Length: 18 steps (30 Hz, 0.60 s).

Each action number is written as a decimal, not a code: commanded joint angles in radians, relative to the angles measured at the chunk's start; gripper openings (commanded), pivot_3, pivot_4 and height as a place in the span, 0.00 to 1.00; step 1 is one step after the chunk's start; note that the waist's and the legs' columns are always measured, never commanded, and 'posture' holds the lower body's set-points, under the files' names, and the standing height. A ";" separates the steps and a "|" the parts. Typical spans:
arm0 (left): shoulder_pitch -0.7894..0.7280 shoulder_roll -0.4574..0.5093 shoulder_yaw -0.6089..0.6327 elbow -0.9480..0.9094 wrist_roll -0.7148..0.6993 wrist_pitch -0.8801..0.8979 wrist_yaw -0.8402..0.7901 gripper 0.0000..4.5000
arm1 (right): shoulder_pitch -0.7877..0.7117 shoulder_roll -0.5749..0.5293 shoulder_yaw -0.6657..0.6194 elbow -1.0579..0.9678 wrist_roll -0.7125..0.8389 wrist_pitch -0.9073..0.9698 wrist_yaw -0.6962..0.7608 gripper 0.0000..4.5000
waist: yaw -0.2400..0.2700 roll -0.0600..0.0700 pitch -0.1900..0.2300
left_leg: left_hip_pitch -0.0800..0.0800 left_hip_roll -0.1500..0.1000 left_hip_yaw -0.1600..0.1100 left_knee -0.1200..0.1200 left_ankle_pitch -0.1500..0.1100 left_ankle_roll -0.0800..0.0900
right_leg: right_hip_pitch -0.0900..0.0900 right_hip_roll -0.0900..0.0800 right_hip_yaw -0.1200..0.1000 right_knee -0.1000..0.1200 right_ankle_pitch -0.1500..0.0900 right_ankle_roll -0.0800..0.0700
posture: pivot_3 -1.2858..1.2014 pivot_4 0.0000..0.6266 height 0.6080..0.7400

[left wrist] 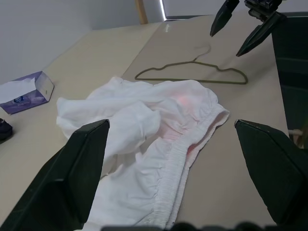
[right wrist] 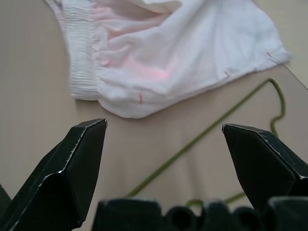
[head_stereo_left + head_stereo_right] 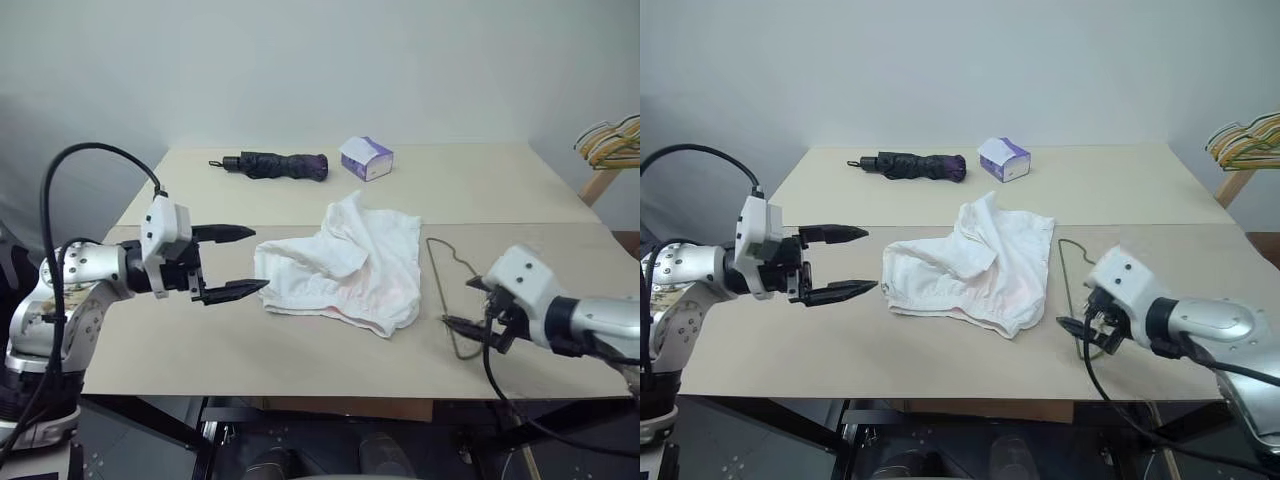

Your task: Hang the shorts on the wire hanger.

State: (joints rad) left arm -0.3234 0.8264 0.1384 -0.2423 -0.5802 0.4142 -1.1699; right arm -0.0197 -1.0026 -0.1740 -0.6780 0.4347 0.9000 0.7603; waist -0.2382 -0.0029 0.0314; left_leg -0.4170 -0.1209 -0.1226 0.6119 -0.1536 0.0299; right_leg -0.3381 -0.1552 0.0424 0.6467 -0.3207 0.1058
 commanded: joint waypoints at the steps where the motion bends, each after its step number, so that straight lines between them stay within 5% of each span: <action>1: -0.021 0.002 0.009 -0.026 -0.009 -0.014 -0.002 1.00 | -0.034 0.025 0.053 -0.044 -0.018 -0.046 -0.022 0.99 | 0.000 0.000 0.000 | 0.000 0.000 0.000 0.000 0.000 0.000 | 0.000 0.000 0.000 0.000 0.000 0.000 | 0.37 0.00 1.00; 13: 0.015 0.024 0.027 -0.049 -0.010 0.007 0.008 1.00 | -0.348 0.083 0.640 0.068 -0.467 -0.225 -0.037 0.99 | -0.035 0.000 0.000 | 0.001 -0.001 -0.001 0.000 0.000 0.000 | 0.000 0.000 0.000 0.001 0.000 0.000 | 0.39 0.00 1.00; 18: 0.081 0.062 0.045 -0.036 0.012 -0.008 -0.006 1.00 | -0.402 0.123 0.746 0.118 -0.554 -0.236 0.020 0.99 | -0.052 0.000 0.000 | 0.002 -0.002 -0.001 0.000 0.001 0.001 | 0.001 0.001 0.000 0.001 0.000 0.000 | 0.39 0.00 1.00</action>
State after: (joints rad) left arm -0.2498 0.8711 0.1468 -0.2671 -0.5728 0.4189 -1.1720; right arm -0.3957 -0.8894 0.5626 -0.5555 -0.0842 0.6837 0.7637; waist -0.2900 -0.0028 0.0312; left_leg -0.4153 -0.1228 -0.1241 0.6120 -0.1528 0.0308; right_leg -0.3376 -0.1540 0.0422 0.6481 -0.3204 0.1061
